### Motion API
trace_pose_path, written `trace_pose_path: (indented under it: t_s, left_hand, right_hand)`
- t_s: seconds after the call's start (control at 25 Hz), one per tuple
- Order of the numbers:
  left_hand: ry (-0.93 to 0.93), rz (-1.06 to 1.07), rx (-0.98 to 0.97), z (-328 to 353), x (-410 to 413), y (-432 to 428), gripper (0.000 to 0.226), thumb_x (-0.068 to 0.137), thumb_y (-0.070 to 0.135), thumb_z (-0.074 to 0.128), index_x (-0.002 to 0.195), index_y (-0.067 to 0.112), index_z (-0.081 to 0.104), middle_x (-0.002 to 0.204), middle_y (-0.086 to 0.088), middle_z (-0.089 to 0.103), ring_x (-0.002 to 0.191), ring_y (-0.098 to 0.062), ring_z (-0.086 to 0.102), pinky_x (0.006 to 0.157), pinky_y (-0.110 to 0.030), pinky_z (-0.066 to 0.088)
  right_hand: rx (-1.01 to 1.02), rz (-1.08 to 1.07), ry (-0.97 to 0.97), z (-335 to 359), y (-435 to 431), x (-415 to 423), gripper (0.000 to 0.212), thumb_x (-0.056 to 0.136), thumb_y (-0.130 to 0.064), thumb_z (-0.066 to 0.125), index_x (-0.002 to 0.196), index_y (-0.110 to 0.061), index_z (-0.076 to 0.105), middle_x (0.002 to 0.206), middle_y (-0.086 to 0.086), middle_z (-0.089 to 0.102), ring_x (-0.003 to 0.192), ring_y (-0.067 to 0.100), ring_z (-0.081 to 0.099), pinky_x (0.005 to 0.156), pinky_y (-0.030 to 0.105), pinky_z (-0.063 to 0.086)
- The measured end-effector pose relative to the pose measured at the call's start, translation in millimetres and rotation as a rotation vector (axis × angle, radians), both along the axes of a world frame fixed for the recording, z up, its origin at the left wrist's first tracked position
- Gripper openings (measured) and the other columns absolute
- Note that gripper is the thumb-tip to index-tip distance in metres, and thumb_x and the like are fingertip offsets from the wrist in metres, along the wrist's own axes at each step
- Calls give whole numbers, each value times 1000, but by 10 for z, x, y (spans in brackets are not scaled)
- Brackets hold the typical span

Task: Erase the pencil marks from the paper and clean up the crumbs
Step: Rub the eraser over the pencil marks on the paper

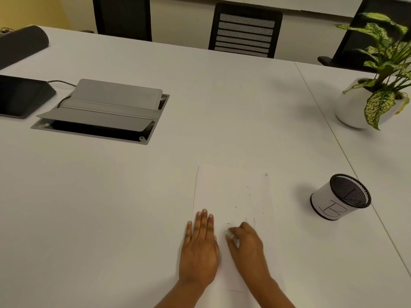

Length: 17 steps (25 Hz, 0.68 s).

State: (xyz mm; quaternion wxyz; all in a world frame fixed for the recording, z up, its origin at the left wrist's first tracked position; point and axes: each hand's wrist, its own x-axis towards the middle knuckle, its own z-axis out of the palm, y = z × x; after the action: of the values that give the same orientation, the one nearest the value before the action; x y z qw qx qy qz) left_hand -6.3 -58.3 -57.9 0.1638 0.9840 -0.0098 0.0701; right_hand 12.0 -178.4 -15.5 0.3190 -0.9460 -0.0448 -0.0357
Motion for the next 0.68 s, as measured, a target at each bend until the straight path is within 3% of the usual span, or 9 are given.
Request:
trace_pose_path:
  t_s: [0.16,0.32,0.52,0.68]
  left_hand:
    - [-5,-5,7,-4,3,0,60,97,26,2,135,4,42,140,-14,43,135,-23,23,109,-39,12]
    - [-18,6,13,-23,0,7,57,97,27,6,136,4,41,143,-13,40,138,-21,11,109,-39,12]
    - [-27,6,7,-15,2,6,59,96,26,4,137,3,39,141,-14,42,138,-22,8,110,-39,11]
    - [-53,2,18,-59,11,14,55,97,30,4,142,2,18,142,-13,39,139,-22,6,111,-39,9]
  right_hand:
    - [-48,115,-43,-26,-4,-92,16,67,-6,77,80,-10,69,67,1,62,61,12,58,57,16,47]
    - [-97,13,-85,20,-205,282,8,70,1,73,74,-4,67,64,5,56,59,14,49,51,23,44]
    - [-91,49,-81,-6,-30,80,13,66,-1,76,73,-9,67,63,1,60,58,10,53,53,15,41]
    - [-92,129,-86,-64,17,-50,23,58,-9,83,76,-13,70,64,-3,63,56,8,59,53,11,44]
